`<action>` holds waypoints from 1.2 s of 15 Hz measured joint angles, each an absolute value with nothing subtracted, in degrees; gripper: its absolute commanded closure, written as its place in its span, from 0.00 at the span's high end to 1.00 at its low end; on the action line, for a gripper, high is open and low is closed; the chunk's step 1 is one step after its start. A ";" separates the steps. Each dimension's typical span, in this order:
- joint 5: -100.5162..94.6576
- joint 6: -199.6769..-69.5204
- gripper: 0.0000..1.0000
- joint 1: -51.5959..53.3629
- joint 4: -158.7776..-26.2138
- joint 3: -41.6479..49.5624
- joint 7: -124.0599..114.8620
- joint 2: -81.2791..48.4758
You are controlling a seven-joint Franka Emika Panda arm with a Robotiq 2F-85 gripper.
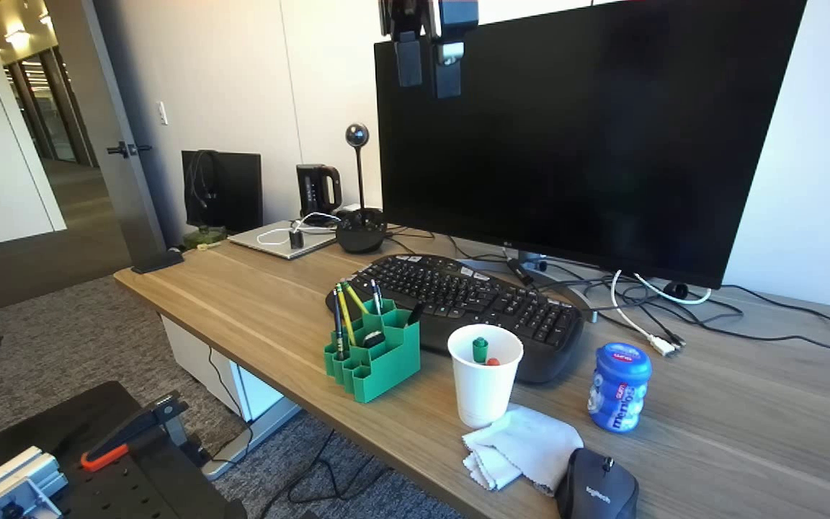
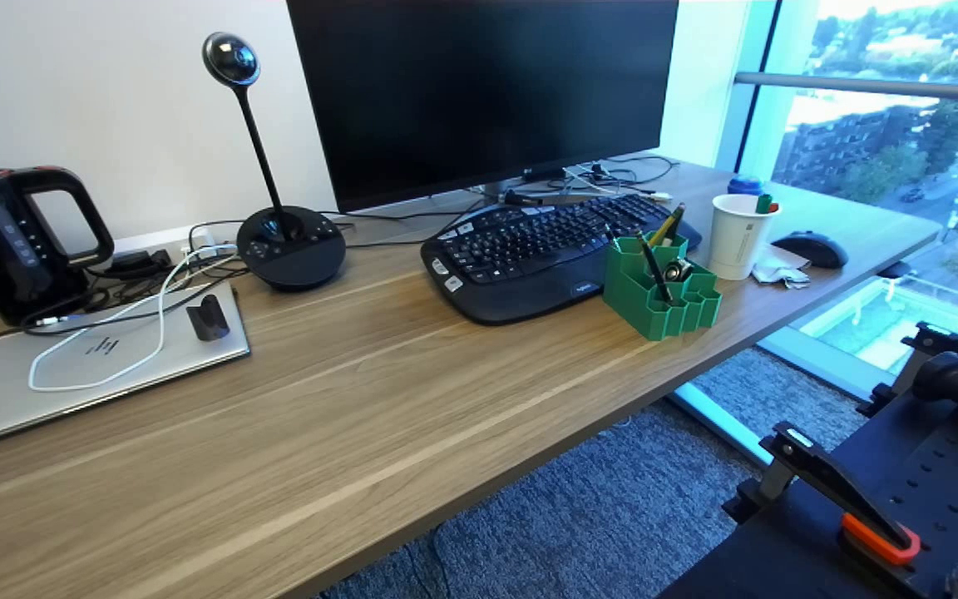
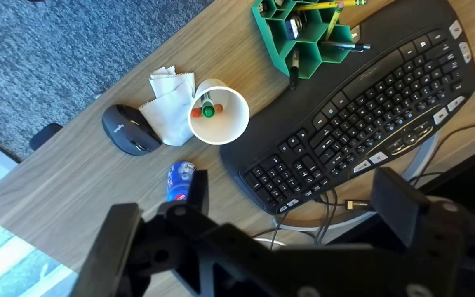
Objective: Remove the pen from the cup and put it in the green holder
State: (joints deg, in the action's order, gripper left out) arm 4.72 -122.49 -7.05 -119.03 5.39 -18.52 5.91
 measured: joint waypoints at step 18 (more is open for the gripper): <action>-2.11 -125.39 1.00 -7.35 -123.69 5.92 -15.81 0.90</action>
State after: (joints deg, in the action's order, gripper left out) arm -2.11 -125.39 -7.35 -123.69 5.92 -15.81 0.90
